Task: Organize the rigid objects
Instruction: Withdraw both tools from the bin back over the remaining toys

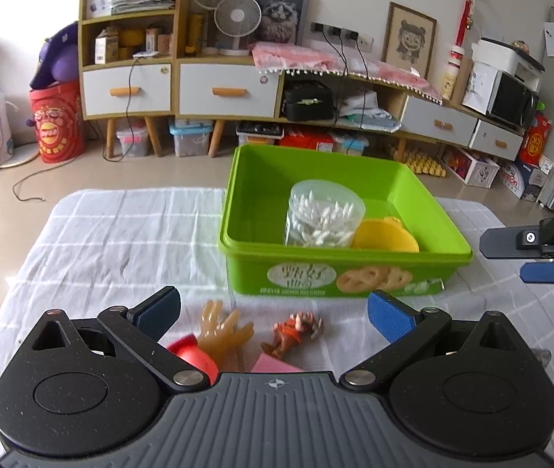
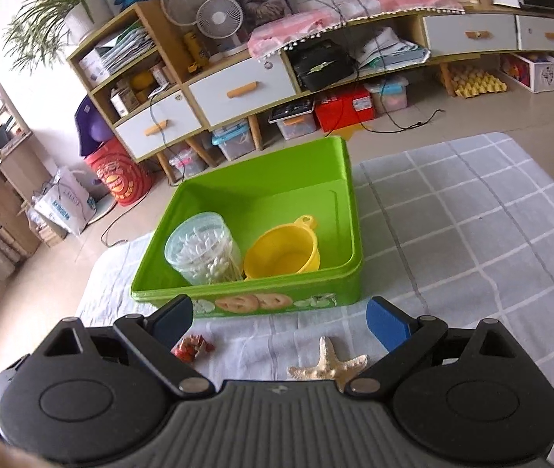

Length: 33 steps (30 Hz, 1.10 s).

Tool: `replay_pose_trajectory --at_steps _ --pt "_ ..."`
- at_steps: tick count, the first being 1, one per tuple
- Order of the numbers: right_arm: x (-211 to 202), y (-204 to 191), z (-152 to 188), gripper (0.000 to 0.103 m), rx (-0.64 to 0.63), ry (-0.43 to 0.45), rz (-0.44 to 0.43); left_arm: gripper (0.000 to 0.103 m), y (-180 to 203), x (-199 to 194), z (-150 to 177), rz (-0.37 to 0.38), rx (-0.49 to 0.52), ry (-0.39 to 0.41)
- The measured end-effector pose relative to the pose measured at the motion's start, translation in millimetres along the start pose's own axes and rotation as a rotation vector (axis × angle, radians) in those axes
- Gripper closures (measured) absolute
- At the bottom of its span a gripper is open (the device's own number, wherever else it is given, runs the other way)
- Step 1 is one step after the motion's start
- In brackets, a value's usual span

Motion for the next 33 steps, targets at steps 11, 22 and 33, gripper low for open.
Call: replay_pose_trajectory --at_steps 11,22,33 --pt "-9 3 30 0.027 -0.101 0.006 -0.02 0.002 -5 -17 24 0.027 0.096 -0.023" --pt "-17 6 64 0.025 -0.242 0.042 -0.037 0.002 -4 -25 46 0.114 0.113 -0.027" --pt "-25 1 100 0.021 -0.432 0.072 -0.097 0.002 8 -39 78 0.222 0.211 -0.006"
Point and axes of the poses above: each gripper's, at about its wrist camera, not at the fingertips, and x roughly the way its jaws point, y to its right, z to its underside, the point moved 3 cm from there along x, roughly the way its jaws point, and after that the axes turned 12 degrees about -x, right-handed, at the moved point
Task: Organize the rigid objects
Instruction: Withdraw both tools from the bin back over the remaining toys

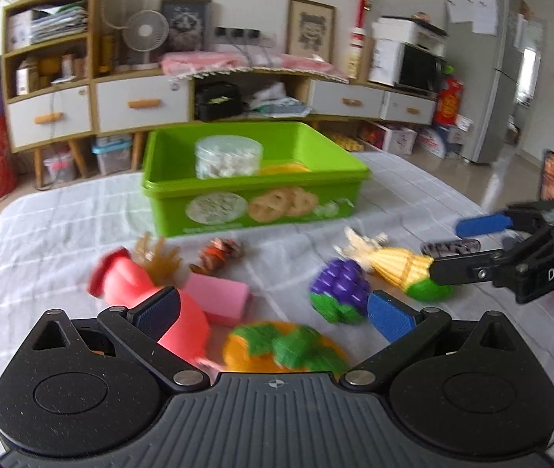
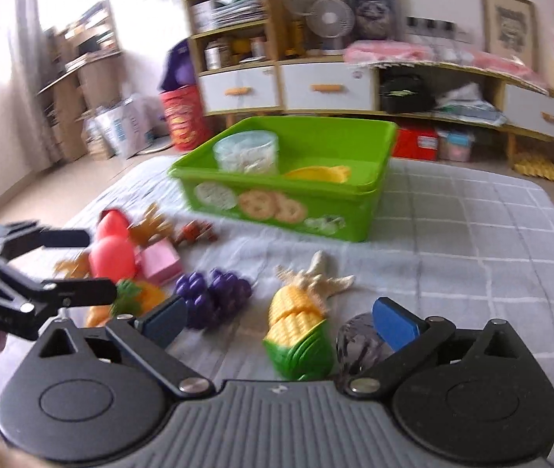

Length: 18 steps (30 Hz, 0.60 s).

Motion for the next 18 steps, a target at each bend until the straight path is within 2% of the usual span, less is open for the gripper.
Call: replay_pose_trajectory --at_steps 4,8,13,18 --pt "-4 -13 9 0.02 -0.076 0.0 -0.048 0.002 13 1 13 0.012 0.059 -0.034" --pt "-8 -15 15 0.02 -0.108 -0.003 -0.016 0.002 20 6 25 -0.014 0.097 -0.078" --pt "-20 -13 14 0.02 -0.107 0.027 -0.07 0.002 17 13 28 -0.047 0.091 -0.115" --pt "-20 -19 15 0.022 -0.135 0.02 -0.115 0.002 12 19 28 -0.043 0.06 -0.138"
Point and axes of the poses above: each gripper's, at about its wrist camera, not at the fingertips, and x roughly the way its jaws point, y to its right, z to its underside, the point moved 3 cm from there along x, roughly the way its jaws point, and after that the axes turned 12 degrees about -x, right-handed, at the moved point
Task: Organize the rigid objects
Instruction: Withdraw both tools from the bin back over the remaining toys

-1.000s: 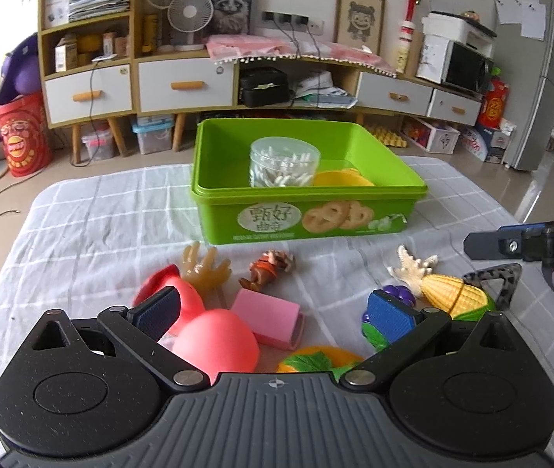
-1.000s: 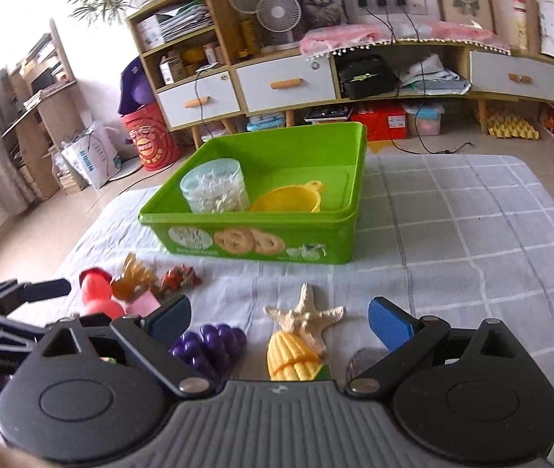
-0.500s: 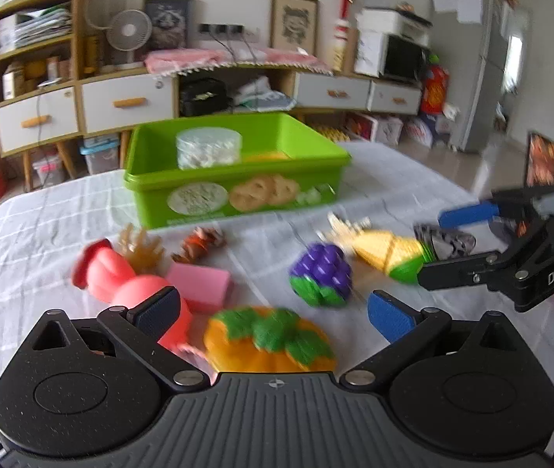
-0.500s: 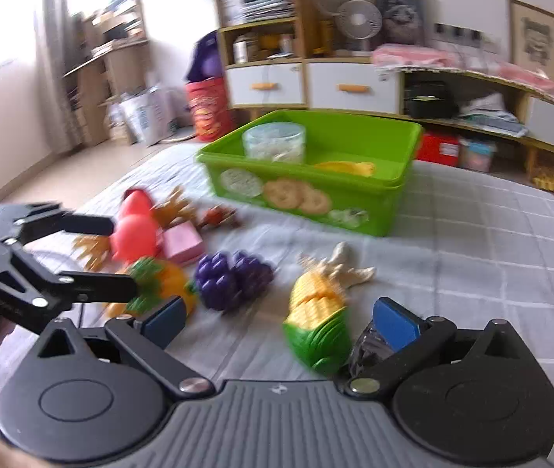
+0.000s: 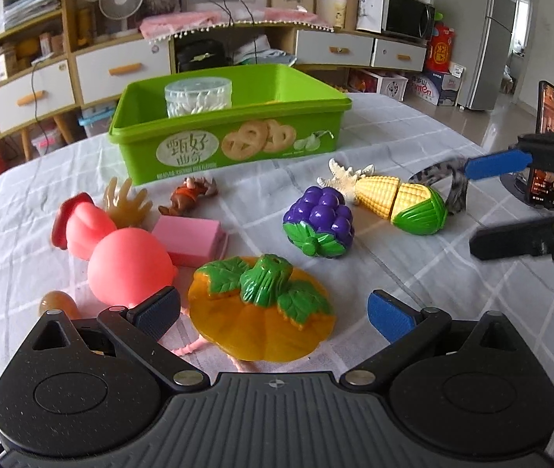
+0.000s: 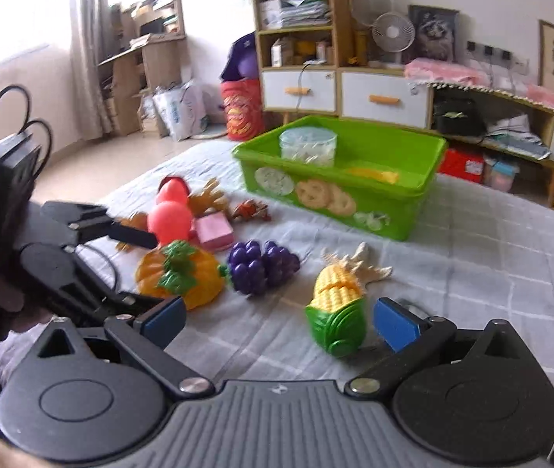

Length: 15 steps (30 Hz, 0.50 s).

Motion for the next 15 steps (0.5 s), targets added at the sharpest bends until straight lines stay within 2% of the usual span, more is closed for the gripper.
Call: replay_pose_trajectory --at_steps 5,12,15 --pt "15 -4 4 0.03 -0.011 -0.051 -0.014 0.002 2 5 2 -0.008 0.018 -0.003" --pt "37 10 11 0.044 0.019 -0.102 0.089 0.004 5 8 7 -0.022 0.064 0.002" --pt "43 14 12 0.048 0.033 -0.114 0.107 0.005 6 9 8 -0.028 0.077 0.004"
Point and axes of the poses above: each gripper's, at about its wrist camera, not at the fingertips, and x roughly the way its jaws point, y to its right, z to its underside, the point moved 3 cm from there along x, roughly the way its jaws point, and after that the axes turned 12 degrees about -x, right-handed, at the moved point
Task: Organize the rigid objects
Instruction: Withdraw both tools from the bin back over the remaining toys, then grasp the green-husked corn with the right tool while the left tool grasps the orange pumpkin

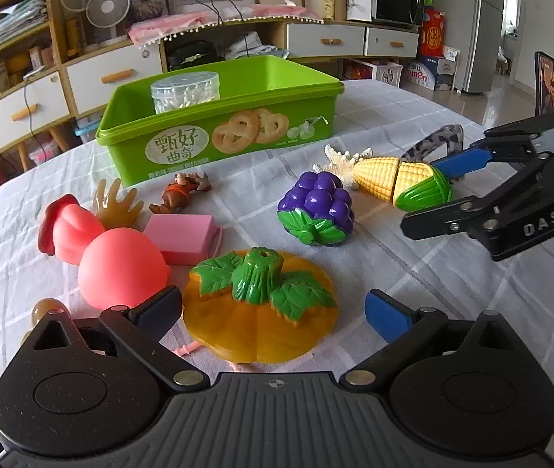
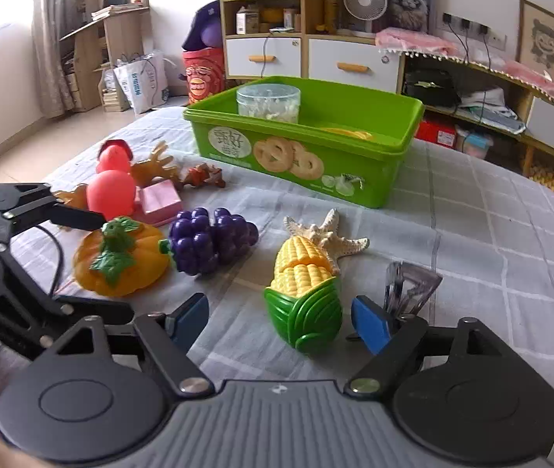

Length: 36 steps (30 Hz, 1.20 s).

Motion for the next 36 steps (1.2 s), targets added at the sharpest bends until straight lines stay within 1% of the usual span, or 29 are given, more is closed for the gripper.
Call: replay_pose_trajectory --at_steps 6,8,10,16,21,23,25,27,28,31,36 --pt "13 -3 3 0.056 -0.01 -0.032 0.004 0.008 2 2 -1 -0.012 0.017 0.008" --pt "14 -2 4 0.056 -0.003 -0.031 0.005 0.014 1 2 -1 -0.015 0.015 0.01" --pt "15 0 4 0.057 0.011 -0.03 0.007 0.016 0 3 -3 -0.014 0.008 0.008" --pt "16 2 5 0.056 0.028 -0.023 0.017 0.017 -1 3 -4 -0.006 -0.002 0.01" --pt "16 5 5 0.055 0.052 -0.01 0.006 0.017 0 2 -4 -0.004 -0.006 0.013" --pt "16 7 4 0.058 0.066 -0.008 0.006 0.017 0 2 -5 -0.002 -0.009 0.016" --pt "16 8 3 0.07 0.073 -0.004 0.01 0.017 -1 1 -5 -0.001 -0.013 0.02" --pt "16 11 3 0.078 0.084 -0.003 0.014 0.017 -1 0 -7 0.002 -0.021 0.026" --pt "16 12 2 0.08 0.093 -0.002 0.013 0.017 -2 -1 -7 0.004 -0.026 0.028" --pt "14 14 1 0.081 0.114 0.004 0.005 0.017 -4 -2 -10 0.009 -0.04 0.032" --pt "9 10 -5 0.081 0.099 0.023 0.002 0.017 -5 -5 -13 0.017 -0.059 0.04"
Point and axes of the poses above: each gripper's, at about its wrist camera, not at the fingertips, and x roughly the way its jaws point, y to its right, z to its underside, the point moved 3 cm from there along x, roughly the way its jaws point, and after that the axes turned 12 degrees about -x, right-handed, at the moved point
